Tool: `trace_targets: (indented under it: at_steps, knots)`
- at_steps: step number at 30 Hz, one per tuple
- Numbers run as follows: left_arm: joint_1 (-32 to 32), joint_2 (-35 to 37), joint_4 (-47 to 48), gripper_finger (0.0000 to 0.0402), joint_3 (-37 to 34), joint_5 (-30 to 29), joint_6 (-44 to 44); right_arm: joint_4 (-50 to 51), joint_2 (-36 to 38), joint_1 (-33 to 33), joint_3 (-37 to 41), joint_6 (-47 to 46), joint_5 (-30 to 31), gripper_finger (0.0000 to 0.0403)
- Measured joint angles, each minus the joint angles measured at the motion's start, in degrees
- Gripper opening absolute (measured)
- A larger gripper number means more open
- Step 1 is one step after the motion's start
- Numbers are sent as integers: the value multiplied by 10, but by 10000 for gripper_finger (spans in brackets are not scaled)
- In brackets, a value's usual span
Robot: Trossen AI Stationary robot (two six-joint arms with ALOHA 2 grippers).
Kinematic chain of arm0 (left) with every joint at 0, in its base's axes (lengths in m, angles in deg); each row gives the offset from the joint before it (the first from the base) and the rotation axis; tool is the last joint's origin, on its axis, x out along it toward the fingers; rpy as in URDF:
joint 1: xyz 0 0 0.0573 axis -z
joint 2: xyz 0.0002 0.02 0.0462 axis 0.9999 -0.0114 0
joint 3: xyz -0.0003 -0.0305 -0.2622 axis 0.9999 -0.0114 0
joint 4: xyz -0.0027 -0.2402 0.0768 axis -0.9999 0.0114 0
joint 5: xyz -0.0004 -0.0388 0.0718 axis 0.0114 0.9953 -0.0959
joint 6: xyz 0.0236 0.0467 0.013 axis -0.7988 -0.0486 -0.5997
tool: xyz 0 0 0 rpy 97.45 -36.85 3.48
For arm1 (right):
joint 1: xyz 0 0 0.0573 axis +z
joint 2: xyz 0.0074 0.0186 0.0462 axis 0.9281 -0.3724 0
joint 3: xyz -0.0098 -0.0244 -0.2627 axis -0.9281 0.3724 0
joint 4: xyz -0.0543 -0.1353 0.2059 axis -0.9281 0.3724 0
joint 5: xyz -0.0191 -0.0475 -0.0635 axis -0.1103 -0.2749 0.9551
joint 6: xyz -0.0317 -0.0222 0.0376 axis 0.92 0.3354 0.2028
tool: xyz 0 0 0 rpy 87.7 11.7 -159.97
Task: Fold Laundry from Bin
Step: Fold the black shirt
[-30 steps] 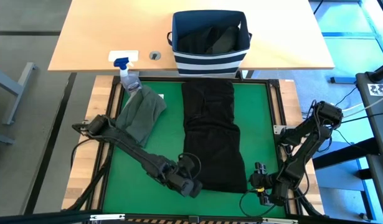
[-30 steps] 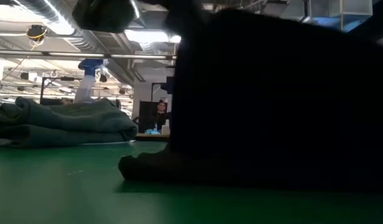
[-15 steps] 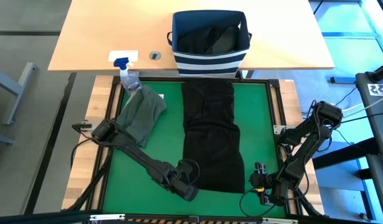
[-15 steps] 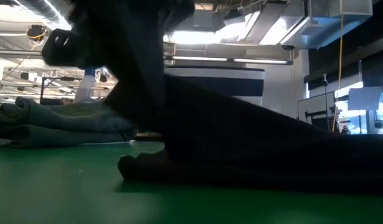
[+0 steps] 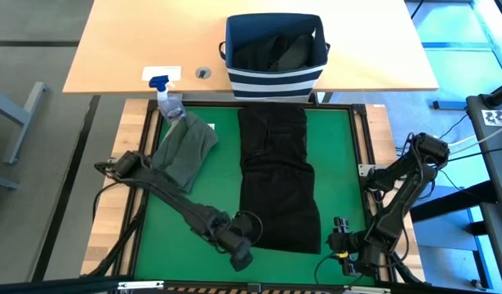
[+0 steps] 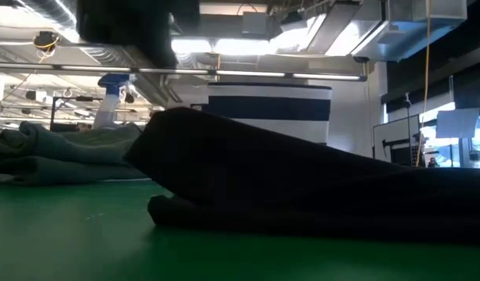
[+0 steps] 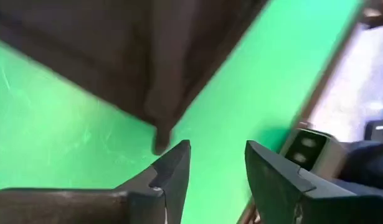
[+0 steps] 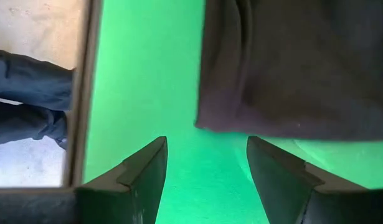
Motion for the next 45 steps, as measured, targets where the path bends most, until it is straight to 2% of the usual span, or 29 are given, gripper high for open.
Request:
trace_targets:
  at_steps: [3,7,11,16,23,25,31,33,38,42,45]
  knots:
    - [21,24,-8,152,8,-66,-43,16,0,0,-29,21,5,222]
    - [57,29,-62,150,9,-214,-95,11,0,0,-43,47,7,222]
    - [60,21,-103,150,9,-260,-153,-11,0,0,-45,48,44,222]
    - [42,5,-92,174,8,-221,-237,-30,0,-8,-44,26,98,225]
    - [26,-49,-105,224,8,-102,-357,-54,-11,-56,-43,24,99,248]
    - [27,-66,-105,228,8,-98,-393,-62,-22,-71,-43,24,88,256]
    - [24,-109,-77,225,8,-170,-448,-62,-69,-103,-43,26,45,266]
    - [20,-122,-71,224,8,-159,-455,-63,-83,-107,-43,27,39,265]
    - [14,-144,-71,223,12,-87,-458,-63,-110,-105,-43,28,24,264]
    - [14,-156,-69,222,12,-93,-450,-79,-130,-105,-43,29,6,264]
    - [12,-158,-69,206,12,-89,-438,-108,-145,-105,-43,46,-14,264]
